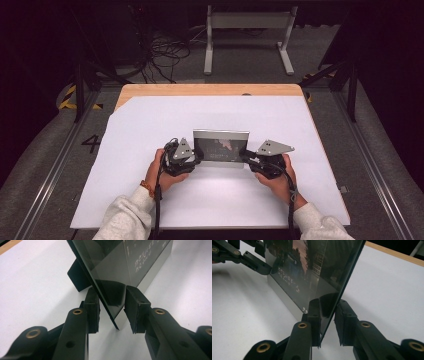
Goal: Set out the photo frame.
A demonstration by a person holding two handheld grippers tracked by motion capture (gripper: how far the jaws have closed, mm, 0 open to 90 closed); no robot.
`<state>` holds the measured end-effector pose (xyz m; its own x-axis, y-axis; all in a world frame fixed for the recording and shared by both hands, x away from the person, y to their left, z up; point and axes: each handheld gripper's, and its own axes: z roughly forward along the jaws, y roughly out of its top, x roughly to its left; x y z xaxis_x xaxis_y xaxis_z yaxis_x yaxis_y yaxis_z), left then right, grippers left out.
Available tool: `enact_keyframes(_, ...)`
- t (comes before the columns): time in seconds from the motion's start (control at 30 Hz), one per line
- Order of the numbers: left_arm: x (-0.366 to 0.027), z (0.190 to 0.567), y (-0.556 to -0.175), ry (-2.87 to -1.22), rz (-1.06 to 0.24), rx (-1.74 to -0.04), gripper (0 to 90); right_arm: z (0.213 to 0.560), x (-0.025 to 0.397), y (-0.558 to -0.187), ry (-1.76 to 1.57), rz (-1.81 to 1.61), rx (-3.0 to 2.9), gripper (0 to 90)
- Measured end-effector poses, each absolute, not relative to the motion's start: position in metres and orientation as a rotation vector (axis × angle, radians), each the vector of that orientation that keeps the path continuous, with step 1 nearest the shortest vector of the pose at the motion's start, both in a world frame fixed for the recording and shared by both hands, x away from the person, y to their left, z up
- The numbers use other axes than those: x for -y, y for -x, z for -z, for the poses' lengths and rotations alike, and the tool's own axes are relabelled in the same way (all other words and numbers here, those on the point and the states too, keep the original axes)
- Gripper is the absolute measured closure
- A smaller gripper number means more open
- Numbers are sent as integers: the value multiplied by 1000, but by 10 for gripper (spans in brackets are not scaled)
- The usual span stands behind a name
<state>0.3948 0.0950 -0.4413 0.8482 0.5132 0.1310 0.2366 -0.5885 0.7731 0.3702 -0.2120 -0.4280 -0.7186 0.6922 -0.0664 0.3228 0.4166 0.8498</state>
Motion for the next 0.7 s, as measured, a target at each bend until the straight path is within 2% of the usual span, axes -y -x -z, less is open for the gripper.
enact_keyframes(0.7,-99,443,-396,-2197,-410,-558,681,429,214,-370,-862,-1208,-2269,772)
